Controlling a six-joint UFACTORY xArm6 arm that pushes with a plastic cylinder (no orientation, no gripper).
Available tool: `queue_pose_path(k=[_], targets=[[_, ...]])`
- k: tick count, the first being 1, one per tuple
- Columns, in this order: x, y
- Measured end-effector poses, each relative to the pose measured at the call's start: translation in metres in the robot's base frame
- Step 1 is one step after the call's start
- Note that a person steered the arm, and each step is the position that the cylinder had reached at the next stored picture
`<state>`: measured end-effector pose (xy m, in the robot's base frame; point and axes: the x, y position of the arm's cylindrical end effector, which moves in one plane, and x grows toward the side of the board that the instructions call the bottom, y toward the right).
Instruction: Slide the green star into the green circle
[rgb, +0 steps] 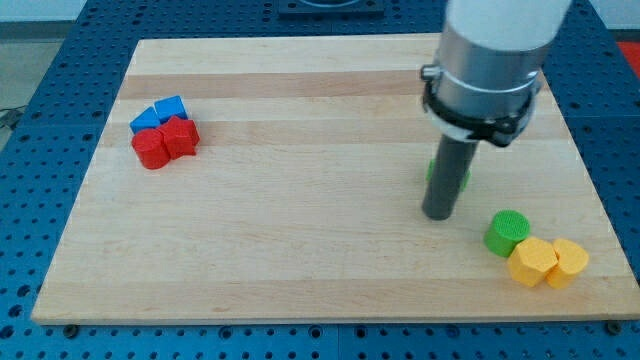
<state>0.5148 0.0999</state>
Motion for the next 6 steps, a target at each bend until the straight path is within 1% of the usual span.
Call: queue_pose_path(k=[1,2,3,4,5,6], targets=[[-0.015,-0.027],[-0.087,-0.039],[-0.092,-0.004],[-0.077,0.027],[-0.04,0.057],[-0.038,0.068]])
